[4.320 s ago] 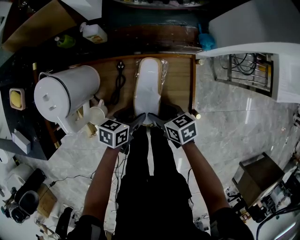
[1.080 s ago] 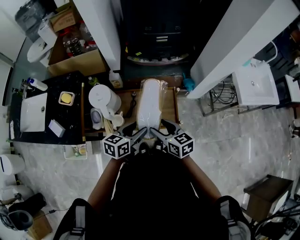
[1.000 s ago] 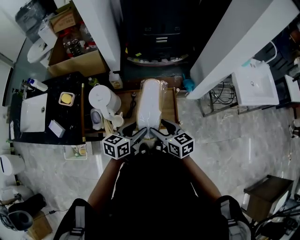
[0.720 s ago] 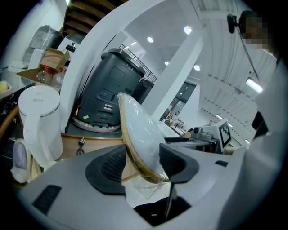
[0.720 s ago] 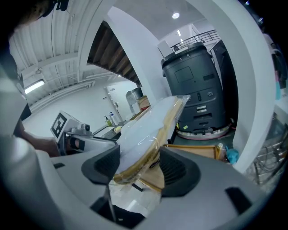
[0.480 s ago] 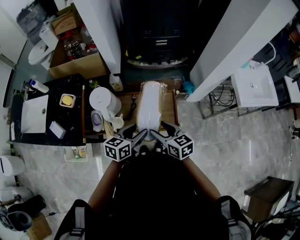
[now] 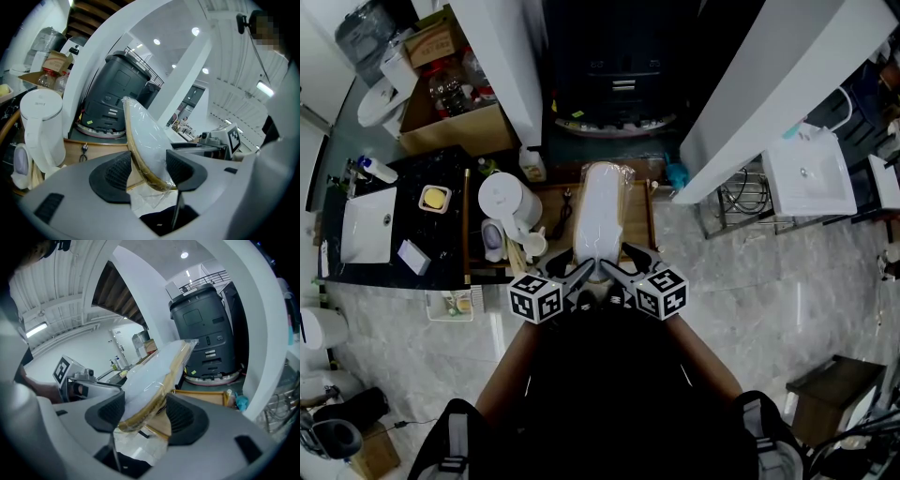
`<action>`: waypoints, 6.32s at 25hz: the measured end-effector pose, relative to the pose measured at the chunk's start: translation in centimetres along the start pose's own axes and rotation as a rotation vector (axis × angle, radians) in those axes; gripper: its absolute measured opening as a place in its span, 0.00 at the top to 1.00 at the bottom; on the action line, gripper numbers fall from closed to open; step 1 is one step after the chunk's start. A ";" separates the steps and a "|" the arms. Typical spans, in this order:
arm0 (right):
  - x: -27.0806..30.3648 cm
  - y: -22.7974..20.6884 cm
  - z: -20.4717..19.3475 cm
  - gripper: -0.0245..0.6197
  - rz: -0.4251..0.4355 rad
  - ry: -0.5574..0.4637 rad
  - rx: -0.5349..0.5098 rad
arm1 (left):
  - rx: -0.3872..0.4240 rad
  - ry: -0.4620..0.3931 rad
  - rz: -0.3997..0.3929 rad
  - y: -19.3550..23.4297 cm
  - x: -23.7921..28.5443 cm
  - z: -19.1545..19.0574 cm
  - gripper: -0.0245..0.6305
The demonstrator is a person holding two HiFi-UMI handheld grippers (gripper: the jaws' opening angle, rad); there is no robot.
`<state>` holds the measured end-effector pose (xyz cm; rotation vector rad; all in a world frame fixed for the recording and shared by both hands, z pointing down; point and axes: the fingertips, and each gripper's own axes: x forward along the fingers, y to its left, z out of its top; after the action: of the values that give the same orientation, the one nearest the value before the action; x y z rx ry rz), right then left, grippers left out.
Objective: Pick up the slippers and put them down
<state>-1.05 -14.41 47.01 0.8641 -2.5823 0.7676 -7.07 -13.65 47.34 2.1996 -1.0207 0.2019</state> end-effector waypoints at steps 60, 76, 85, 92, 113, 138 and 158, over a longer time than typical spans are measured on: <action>9.4 -8.3 -9.3 0.53 0.054 0.234 0.140 | -0.115 0.196 0.088 9.9 7.9 -8.5 0.60; 12.3 -11.0 -14.6 0.53 0.037 0.318 0.106 | -0.136 0.257 0.098 13.4 10.9 -13.5 0.60; 13.6 -12.4 -16.4 0.53 0.027 0.345 0.090 | -0.153 0.266 0.117 14.9 12.3 -15.1 0.60; 14.5 -13.2 -17.4 0.52 0.007 0.381 0.056 | -0.170 0.285 0.140 16.0 13.2 -16.1 0.60; 15.9 -14.1 -19.8 0.53 -0.027 0.442 0.051 | -0.201 0.343 0.177 17.8 14.2 -18.3 0.60; 12.0 -10.5 -13.0 0.58 -0.008 0.326 0.022 | -0.105 0.294 0.141 14.1 10.1 -11.4 0.55; 6.7 -3.9 -4.3 0.95 0.082 0.179 -0.078 | -0.077 0.144 0.008 6.7 5.6 -3.6 0.90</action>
<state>-3.28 -17.61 54.98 0.6395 -2.4828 0.7255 -7.59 -17.74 55.84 2.0800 -0.9427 0.3151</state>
